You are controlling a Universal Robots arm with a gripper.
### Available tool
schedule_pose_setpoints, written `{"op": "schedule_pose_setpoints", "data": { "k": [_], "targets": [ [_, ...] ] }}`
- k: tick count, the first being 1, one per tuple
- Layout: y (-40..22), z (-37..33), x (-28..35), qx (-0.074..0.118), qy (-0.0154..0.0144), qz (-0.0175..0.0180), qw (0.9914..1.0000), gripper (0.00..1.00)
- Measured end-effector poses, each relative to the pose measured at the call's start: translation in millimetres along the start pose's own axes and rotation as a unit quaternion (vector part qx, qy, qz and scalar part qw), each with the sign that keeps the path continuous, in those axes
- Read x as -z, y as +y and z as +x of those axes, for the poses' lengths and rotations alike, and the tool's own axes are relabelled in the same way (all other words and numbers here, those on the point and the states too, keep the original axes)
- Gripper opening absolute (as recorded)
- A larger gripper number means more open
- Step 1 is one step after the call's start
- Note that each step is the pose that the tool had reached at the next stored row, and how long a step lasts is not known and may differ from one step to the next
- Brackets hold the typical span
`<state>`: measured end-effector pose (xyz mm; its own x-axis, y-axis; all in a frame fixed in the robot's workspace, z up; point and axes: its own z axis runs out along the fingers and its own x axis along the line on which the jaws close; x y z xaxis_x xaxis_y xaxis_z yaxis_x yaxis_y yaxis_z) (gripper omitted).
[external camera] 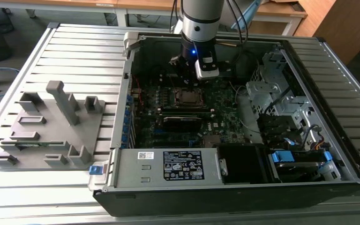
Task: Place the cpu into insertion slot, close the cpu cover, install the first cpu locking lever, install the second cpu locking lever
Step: 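Close the cpu cover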
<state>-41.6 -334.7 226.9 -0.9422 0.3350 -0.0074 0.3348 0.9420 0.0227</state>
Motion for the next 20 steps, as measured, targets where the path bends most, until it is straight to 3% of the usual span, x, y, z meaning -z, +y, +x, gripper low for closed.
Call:
{"op": "schedule_pose_setpoints", "data": {
  "k": [10, 15, 20],
  "targets": [
    [0.0, 0.0, 0.0, 0.009, 0.0002, -0.0001, 0.99996, 0.10],
    [0.0, 0.0, -0.2, 0.033, 0.0008, -0.0003, 0.99945, 0.10],
    [0.0, 0.0, -0.5, 0.060, 0.0014, -0.0004, 0.99822, 0.10]
  ]
}}
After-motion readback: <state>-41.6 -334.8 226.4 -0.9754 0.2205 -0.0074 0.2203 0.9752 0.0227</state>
